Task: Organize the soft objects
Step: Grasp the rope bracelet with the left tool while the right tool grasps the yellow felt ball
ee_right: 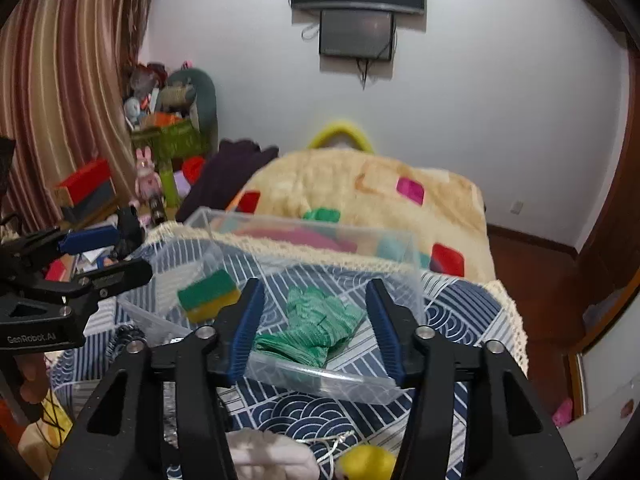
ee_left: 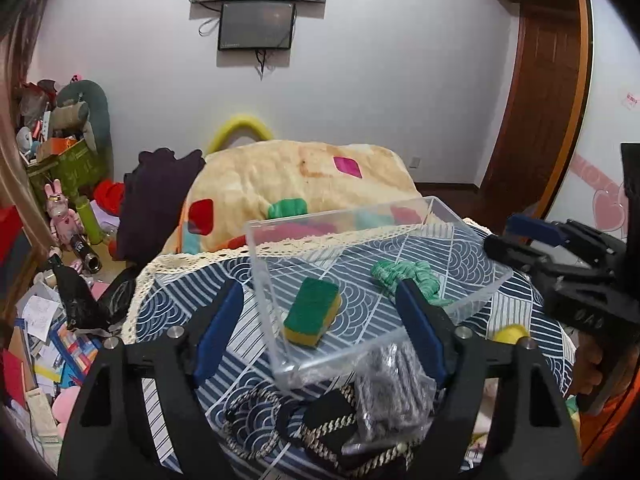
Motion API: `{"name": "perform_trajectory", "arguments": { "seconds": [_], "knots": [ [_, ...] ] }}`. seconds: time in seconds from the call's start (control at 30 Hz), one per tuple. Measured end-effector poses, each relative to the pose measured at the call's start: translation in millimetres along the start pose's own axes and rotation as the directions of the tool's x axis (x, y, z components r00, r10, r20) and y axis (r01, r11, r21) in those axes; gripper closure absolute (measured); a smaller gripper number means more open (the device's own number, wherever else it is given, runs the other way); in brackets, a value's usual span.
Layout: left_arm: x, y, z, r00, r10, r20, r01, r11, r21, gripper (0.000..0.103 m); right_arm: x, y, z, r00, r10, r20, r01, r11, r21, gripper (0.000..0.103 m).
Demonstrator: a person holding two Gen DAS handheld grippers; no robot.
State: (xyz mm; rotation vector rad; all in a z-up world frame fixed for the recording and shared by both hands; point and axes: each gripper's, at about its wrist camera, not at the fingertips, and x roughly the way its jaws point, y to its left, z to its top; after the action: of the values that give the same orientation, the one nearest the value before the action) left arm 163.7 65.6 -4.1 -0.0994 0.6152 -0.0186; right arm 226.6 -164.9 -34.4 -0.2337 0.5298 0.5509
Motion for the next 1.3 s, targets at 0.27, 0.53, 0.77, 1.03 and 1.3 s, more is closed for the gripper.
{"name": "perform_trajectory", "arguments": {
  "seconds": [0.27, 0.53, 0.77, 1.03, 1.3],
  "knots": [
    [-36, 10, -25, 0.997, 0.054, 0.058, -0.056, 0.998, 0.029, 0.007, -43, -4, -13, 0.995, -0.009, 0.100, 0.006, 1.000, 0.025, 0.033],
    [-33, 23, -62, 0.997, 0.080, -0.008, -0.080, 0.996, 0.031, 0.006, -49, -13, -44, 0.995, -0.057, 0.085, 0.052, 0.997, 0.059, 0.031],
    [-18, 43, -98, 0.990, 0.105, -0.099, -0.106, 0.994, -0.011, 0.006, -41, -23, -74, 0.997, -0.071, 0.015, 0.069, 0.994, 0.090, 0.031],
    [2, 58, -123, 0.979, 0.116, -0.167, -0.126, 0.991, -0.046, 0.006, -36, -30, -99, 0.996, -0.076, -0.046, 0.081, 0.989, 0.121, 0.031],
    [25, 65, -130, 0.972, 0.084, -0.219, -0.106, 0.990, -0.090, 0.022, -32, -40, -116, 0.994, -0.080, -0.081, 0.093, 0.981, 0.170, 0.031]
  ]
}}
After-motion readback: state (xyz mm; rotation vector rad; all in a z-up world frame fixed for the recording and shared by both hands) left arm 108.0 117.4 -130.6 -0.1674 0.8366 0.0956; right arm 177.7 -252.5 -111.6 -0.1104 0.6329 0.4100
